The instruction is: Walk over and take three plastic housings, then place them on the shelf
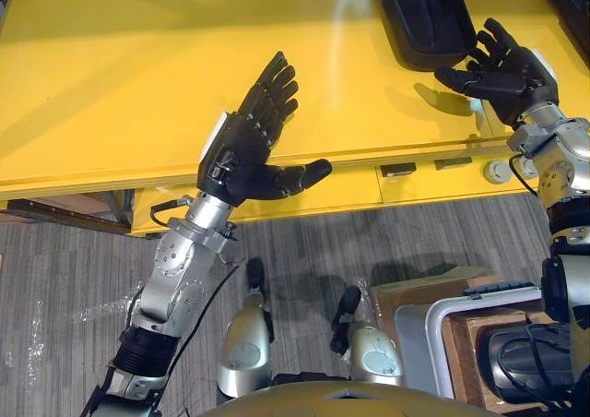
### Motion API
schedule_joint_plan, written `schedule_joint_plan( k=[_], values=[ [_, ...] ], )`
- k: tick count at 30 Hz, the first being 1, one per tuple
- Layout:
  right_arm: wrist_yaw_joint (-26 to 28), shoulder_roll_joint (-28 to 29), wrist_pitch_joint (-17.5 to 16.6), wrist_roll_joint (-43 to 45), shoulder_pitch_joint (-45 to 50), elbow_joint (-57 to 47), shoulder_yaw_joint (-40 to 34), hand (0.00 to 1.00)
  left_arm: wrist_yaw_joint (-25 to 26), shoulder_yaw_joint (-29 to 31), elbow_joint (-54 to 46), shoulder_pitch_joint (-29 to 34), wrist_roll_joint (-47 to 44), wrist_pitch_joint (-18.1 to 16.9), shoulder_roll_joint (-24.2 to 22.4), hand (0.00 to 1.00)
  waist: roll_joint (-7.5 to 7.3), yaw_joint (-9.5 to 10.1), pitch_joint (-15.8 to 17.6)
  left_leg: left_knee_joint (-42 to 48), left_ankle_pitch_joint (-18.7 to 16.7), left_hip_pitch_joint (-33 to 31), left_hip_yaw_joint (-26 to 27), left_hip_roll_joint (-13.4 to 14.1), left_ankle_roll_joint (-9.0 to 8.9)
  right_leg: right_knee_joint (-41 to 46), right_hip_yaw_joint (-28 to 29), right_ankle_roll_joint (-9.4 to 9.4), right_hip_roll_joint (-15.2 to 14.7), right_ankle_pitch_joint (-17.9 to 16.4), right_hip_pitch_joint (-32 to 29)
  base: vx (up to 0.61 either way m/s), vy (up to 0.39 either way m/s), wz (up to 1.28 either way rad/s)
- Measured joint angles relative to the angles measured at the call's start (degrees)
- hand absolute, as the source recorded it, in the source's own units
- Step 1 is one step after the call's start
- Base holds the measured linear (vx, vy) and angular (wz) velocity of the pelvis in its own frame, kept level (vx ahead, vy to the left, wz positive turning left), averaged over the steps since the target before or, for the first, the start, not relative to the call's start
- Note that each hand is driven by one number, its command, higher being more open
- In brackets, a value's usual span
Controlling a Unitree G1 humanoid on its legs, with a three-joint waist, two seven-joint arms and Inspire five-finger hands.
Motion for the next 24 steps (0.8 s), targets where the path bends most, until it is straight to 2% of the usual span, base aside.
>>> schedule_joint_plan(
  k=[9,13,19,24],
  values=[
    [0.3,0.0,0.0,0.0,0.7,-0.1,0.4,1.00,-0.1,0.0,0.0,0.1,0.1,0.0,0.0,1.00,-0.08,0.00,-0.7,0.0,0.0,-0.1,0.0,0.0,-0.01,-0.3,0.0,0.01,0.1,0.0,0.1,0.00,0.000,0.00],
    [1.9,0.0,0.3,0.0,2.0,-0.1,0.7,1.00,-0.6,0.0,0.0,0.3,0.2,0.1,0.0,1.00,-0.12,0.00,-2.5,0.0,-0.1,0.0,0.0,0.0,-0.16,-0.9,0.0,0.08,0.2,0.1,0.4,0.00,0.000,0.00],
    [3.4,0.0,0.2,-2.2,2.2,-0.1,1.0,1.00,-1.1,-0.1,0.1,0.4,0.2,0.1,0.0,1.00,-0.12,-0.12,-2.5,0.0,-0.2,0.6,0.0,0.1,-0.23,-1.1,0.0,0.07,0.3,0.1,1.1,0.00,0.000,0.00],
    [1.9,0.0,-1.4,-3.6,4.3,-0.9,1.5,1.00,-2.2,-0.2,0.1,1.2,0.6,0.1,0.0,1.00,-0.19,0.08,-3.5,0.0,-0.4,1.0,0.0,0.1,-0.49,-2.1,-0.1,0.19,0.5,0.2,2.0,0.00,0.000,0.00]
  ],
)
